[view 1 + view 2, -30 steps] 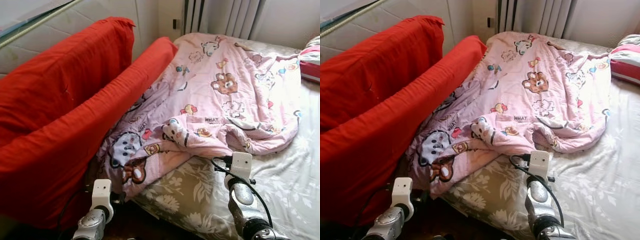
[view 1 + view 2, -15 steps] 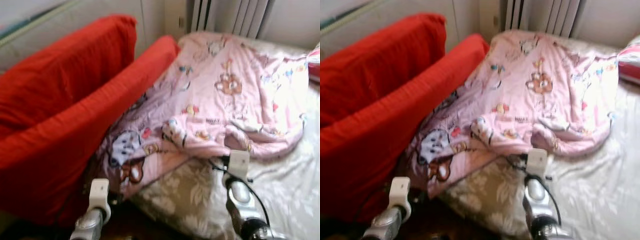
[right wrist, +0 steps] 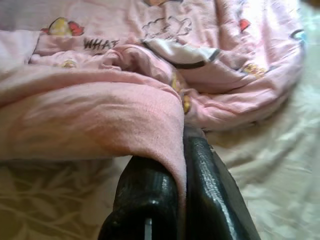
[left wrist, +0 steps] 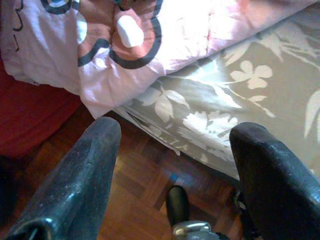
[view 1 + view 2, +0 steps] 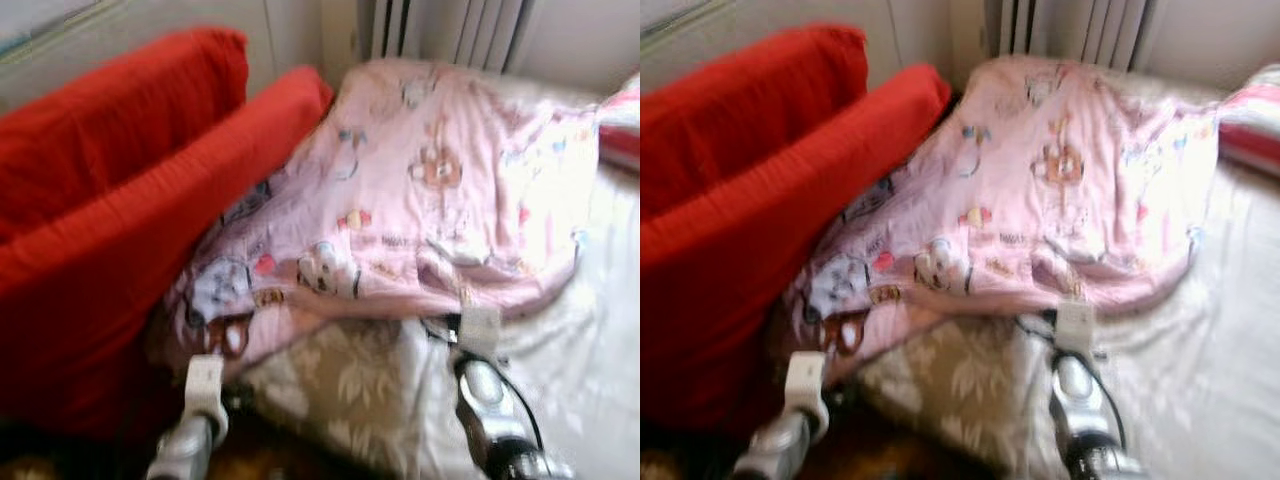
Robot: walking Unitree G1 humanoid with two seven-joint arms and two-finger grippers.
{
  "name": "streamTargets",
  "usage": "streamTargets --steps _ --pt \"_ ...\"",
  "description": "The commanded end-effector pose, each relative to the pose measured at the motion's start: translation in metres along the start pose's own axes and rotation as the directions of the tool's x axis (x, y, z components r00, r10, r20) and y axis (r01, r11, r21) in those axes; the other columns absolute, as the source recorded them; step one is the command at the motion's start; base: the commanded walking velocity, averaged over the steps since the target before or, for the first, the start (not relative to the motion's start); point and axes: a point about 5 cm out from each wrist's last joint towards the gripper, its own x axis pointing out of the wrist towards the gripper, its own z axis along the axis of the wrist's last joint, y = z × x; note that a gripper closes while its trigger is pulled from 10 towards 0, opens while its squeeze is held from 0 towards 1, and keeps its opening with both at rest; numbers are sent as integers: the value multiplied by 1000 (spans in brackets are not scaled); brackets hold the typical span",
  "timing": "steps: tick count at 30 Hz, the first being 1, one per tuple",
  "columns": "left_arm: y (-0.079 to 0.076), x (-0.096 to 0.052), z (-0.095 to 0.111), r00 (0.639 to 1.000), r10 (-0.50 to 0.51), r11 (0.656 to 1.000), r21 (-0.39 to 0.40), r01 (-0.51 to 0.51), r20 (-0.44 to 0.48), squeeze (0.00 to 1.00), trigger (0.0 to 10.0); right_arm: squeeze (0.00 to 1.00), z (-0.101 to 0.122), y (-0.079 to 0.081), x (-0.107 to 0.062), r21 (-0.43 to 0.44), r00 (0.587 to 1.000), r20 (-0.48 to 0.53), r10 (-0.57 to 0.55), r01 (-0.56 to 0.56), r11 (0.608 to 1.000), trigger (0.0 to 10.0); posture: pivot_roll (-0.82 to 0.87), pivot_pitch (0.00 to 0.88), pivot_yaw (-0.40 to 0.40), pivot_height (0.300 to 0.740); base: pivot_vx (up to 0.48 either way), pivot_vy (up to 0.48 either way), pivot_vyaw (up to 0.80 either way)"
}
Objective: Clean up the room
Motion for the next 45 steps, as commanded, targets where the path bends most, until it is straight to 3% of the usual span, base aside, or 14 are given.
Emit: streamTargets --steps 1,21,30,45 --pt "8 -4 -10 999 27 1000 -9 -28 -31 0 10000 0 -2 6 -1 5 1000 -9 15 -15 1000 10000 19 149 39 740 0 0 0" --pt "8 -5 -11 999 23 1000 -14 -23 -35 0 10000 0 -3 9 -2 4 1000 -10 28 -28 1000 10000 18 150 40 740 -262 0 0" --pt "9 -5 -12 999 23 1000 -13 -24 -39 0 10000 0 2 0 0 3 999 16 -43 43 999 10000 18 151 41 740 -314 0 0" --pt "10 -6 -13 999 24 1000 -11 -25 -46 0 10000 0 5 5 -1 16 998 44 -35 34 999 10000 20 152 42 740 -313 0 0"
